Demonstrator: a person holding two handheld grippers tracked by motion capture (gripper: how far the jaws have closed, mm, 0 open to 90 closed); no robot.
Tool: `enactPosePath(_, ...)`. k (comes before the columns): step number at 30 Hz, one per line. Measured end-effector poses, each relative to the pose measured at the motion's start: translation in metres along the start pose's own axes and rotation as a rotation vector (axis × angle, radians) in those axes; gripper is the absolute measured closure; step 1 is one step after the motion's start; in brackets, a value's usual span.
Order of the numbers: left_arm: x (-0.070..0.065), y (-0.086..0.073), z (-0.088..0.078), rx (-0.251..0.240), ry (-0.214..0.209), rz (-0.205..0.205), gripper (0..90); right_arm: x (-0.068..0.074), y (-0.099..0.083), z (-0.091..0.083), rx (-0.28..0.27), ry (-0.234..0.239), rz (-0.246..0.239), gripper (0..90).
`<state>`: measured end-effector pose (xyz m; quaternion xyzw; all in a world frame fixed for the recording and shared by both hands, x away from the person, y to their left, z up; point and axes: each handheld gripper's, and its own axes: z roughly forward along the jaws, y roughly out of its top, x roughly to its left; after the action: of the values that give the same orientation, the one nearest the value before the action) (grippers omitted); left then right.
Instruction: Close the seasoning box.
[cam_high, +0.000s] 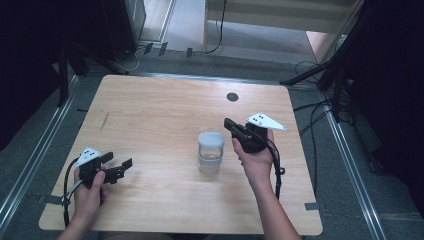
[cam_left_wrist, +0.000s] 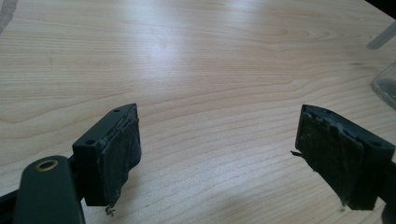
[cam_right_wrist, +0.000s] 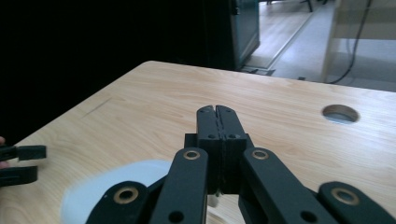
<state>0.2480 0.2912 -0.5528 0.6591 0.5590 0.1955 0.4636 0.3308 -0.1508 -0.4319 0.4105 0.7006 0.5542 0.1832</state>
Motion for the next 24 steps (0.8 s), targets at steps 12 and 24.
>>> enactPosePath(12,0.000,0.000,-0.001,-0.005,0.005,0.006,14.2,-0.019,-0.025,-0.027,-0.002,-0.125,0.006,25.4)
enactPosePath(24,0.000,0.000,-0.001,-0.009,0.006,0.002,14.2,-0.045,-0.067,-0.058,0.017,-0.174,0.052,24.4)
